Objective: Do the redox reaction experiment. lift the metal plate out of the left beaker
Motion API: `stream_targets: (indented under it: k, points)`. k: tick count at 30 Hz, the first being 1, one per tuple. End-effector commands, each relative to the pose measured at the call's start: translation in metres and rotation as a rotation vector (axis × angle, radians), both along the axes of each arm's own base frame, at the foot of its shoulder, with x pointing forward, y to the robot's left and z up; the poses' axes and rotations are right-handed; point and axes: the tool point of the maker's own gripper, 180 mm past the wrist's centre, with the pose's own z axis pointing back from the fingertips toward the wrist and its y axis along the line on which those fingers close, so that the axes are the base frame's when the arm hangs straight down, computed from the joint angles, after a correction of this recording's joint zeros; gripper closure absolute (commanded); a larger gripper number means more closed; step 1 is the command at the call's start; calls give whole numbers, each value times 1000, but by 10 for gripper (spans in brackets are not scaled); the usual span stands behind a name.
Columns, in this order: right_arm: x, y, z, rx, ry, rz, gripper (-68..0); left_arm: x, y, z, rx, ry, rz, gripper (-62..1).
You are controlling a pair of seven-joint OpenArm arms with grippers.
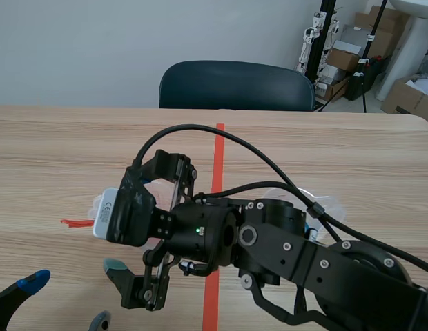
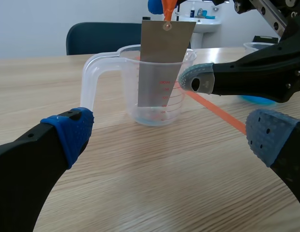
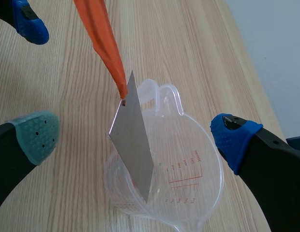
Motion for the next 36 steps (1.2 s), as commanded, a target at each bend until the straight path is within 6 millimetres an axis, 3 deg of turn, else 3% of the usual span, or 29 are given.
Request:
stream_targets:
  k: [1,4,9,20,36]
  points:
    - [6,7,17,37,-37,8,-641,-1,3,11,-23,-51,3,-623]
    - [5,9,18,42,-37,9,-590,-1,3,11,-23,-51,3,-623]
    - [6,10,18,41,-40,6,-433,-1,3,11,-23,-51,3,-623]
    - [6,12,19,40,-38,2,-260,-3,3,10,-23,-45,3,-623]
    - [1,13,15,34,-18,8,-261,-3,3,10,-23,-45,3,-623]
